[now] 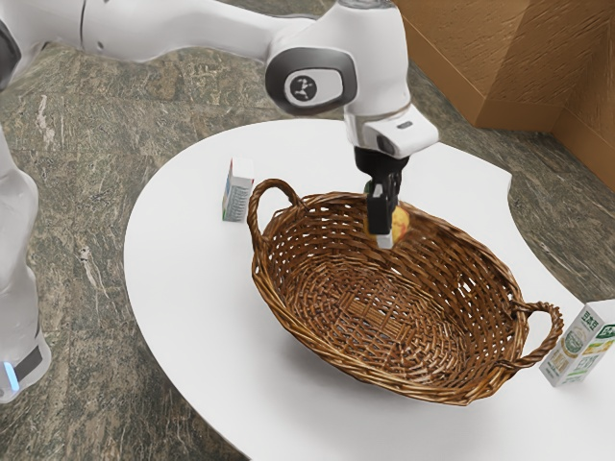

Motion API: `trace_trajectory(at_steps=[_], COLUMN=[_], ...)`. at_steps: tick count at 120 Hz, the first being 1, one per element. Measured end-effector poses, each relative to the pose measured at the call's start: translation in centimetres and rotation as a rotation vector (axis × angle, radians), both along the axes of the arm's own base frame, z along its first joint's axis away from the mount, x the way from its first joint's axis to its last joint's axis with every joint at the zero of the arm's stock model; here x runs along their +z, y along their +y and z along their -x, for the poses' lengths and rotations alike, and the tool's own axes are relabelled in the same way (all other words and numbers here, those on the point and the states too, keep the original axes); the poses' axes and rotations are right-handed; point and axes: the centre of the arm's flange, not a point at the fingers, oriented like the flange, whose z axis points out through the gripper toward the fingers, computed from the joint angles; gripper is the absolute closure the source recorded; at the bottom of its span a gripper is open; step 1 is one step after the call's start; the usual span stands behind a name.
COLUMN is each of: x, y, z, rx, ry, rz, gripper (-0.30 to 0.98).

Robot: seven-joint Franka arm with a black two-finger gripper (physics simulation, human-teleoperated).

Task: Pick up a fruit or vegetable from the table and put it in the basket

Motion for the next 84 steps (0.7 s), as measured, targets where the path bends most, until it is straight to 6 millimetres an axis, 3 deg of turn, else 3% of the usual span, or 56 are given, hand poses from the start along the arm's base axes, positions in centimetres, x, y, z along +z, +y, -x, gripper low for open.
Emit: trace_trajectory(at_steps=[18,36,65,73,76,81,84], x=[-2.6,-6.2,-7.9,-6.6,-5.2,-0.4,3.8], y=[0.4,-0.7,-2.2,-1.8,-1.6,-1.0,-0.8], z=[0.3,-0.3,0.1,0.3,0.5,2.2,5.0], rx=[0.002,-0.018,-0.032,-0.024,-0.02,-0.008,-0.002], ry=[0.143,0.256,0.314,0.292,0.271,0.199,0.139], rz=[-0.047,-0.078,-0.105,-0.117,-0.119,-0.134,-0.145], gripper=[0.14,0.14,0.08,0.06,0.05,0.04,0.04])
